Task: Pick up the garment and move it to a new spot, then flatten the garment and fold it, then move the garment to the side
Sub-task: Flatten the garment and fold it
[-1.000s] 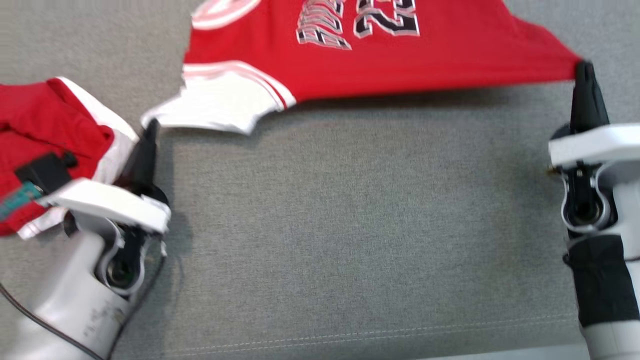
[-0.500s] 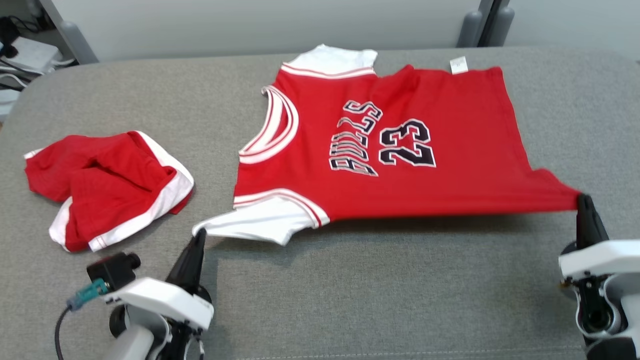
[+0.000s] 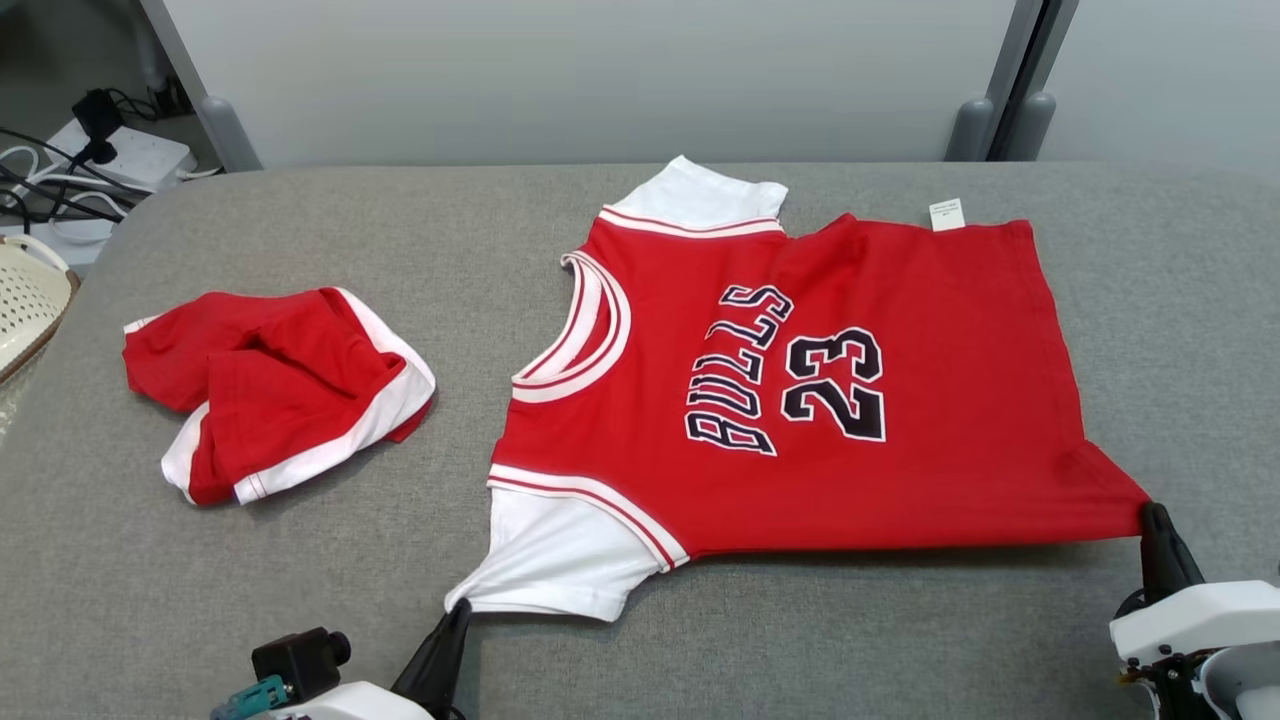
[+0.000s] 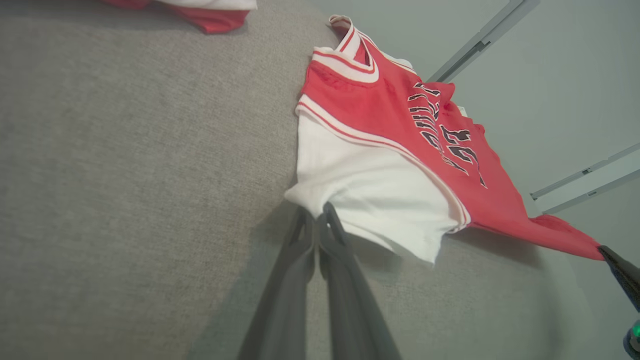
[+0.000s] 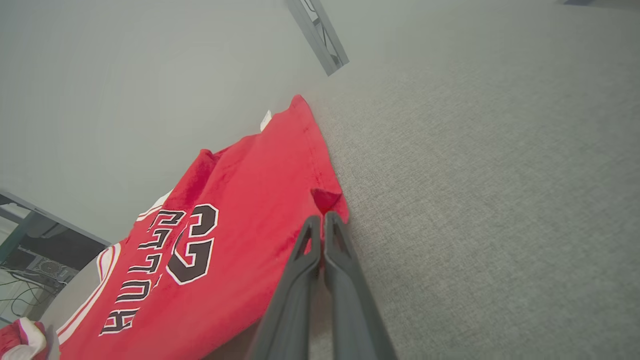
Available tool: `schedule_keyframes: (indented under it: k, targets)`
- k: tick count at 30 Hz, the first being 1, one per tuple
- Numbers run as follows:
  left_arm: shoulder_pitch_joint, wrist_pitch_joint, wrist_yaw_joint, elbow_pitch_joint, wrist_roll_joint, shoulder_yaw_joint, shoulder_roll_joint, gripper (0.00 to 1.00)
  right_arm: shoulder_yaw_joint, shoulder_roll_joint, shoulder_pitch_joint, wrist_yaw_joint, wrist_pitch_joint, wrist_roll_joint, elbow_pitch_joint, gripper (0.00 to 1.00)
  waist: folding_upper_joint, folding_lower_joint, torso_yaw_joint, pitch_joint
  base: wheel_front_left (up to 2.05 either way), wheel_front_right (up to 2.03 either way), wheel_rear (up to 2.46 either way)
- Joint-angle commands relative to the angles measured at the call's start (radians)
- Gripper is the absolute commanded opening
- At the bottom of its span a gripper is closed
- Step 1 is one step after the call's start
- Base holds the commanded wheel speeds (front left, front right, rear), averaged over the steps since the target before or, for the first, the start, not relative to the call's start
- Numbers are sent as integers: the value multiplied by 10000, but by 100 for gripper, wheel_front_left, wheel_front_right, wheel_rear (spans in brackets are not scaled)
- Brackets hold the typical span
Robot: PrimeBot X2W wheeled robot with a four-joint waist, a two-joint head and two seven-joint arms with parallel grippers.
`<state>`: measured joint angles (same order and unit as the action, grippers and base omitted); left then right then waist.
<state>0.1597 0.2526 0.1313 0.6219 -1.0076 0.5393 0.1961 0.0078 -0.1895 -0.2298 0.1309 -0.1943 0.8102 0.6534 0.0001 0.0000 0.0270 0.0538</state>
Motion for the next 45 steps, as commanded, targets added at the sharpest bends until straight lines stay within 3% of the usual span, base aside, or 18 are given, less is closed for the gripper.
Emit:
schedule_keyframes:
  k: [1,11,19,20,21,22,23,24,25,29,34,38,45]
  targets:
    - [221,91,-6,-185,-119,-245,209,0,240,-216,-27,-2,-147,-86,-234,0,-1,0,18,109,0,0,0]
    - [815,91,-6,-628,-496,317,481,0,841,-90,-511,-2,-440,-769,71,0,-1,0,-137,893,0,0,0]
    - [901,91,-6,-748,-586,623,465,0,500,-33,-446,-2,-637,-949,127,0,-1,0,-411,865,0,0,0]
    - [829,91,-6,-664,-636,718,443,0,562,4,-399,-2,-643,-938,181,5,-1,0,-471,812,0,0,0]
    - [807,91,-6,-617,-671,782,434,0,598,12,-389,-2,-645,-928,209,39,-1,0,-488,788,0,0,0]
    - [791,91,-6,-573,-699,869,432,8,635,12,-387,-2,-647,-920,236,100,-1,0,-502,764,0,0,0]
    - [774,91,-6,-503,-737,967,438,35,665,2,-388,-2,-648,-912,259,100,-1,0,-507,740,0,0,0]
    - [768,91,-6,-456,-792,1073,442,73,700,-33,-392,-2,-651,-953,280,100,-1,0,-507,718,0,0,0]
    - [789,91,-6,-441,-798,1169,470,100,708,-67,-397,-2,-654,-1002,297,100,-1,0,-502,698,0,0,0]
    - [837,91,-6,-360,-806,1261,573,100,528,-187,-432,-2,-665,-1215,302,100,-1,0,-457,628,0,0,0]
    - [953,91,-6,-134,-25,566,787,100,-721,-169,-362,-2,-671,-2324,-327,100,-1,0,-377,466,0,0,0]
    - [916,91,-218,-496,2125,-850,832,100,-1514,250,-157,-2,-672,-3705,-1310,100,-1,0,-320,307,0,0,0]
    - [68,91,-694,-1808,5378,-2908,170,100,-1775,958,446,-2,-673,-5669,-3222,100,-1,0,-372,17,0,0,0]
